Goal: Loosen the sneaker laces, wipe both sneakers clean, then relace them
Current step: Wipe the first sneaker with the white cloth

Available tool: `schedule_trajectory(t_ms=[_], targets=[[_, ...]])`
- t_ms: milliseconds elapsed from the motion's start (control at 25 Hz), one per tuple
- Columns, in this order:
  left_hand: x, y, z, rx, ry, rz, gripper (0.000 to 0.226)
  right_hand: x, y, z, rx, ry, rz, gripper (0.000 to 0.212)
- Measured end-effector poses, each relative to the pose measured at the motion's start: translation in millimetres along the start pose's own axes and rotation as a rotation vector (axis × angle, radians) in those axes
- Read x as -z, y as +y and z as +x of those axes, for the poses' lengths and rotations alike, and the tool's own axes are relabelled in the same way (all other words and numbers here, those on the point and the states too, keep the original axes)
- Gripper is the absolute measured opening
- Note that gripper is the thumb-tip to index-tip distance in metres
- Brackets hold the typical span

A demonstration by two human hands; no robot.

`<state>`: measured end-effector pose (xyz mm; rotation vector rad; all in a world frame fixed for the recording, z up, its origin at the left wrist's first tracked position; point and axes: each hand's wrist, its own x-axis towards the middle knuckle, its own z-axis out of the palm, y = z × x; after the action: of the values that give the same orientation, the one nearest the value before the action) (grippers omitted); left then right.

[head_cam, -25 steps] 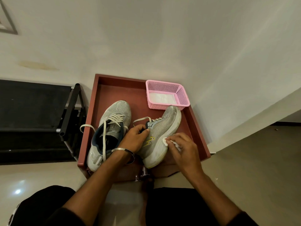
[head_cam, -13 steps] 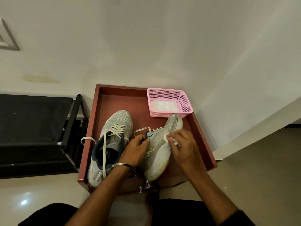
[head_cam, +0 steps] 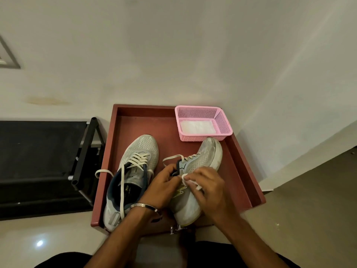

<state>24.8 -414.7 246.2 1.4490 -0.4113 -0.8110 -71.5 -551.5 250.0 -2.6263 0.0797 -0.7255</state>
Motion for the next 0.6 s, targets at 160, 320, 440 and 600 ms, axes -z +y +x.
schedule_trajectory(t_ms=[160,320,440,600], targets=[[-3.7,1.6,-1.8,0.0,-0.025,0.041,0.025,11.0,18.9,16.1,-0.282,0.14,-0.08,0.01],[-0.7,0.5,-0.4,-0.034,-0.013,0.06,0.023,3.2,5.0,-0.6,-0.066,0.02,-0.004,0.012],[-4.1,0.9,-1.9,-0.017,-0.027,0.076,0.025,13.2,22.6,12.1,-0.346,0.143,-0.098,0.011],[-1.8,-2.0,-0.2,-0.019,-0.011,0.051,0.021,7.0,1.3,-8.7,-0.134,-0.021,0.074,0.012]])
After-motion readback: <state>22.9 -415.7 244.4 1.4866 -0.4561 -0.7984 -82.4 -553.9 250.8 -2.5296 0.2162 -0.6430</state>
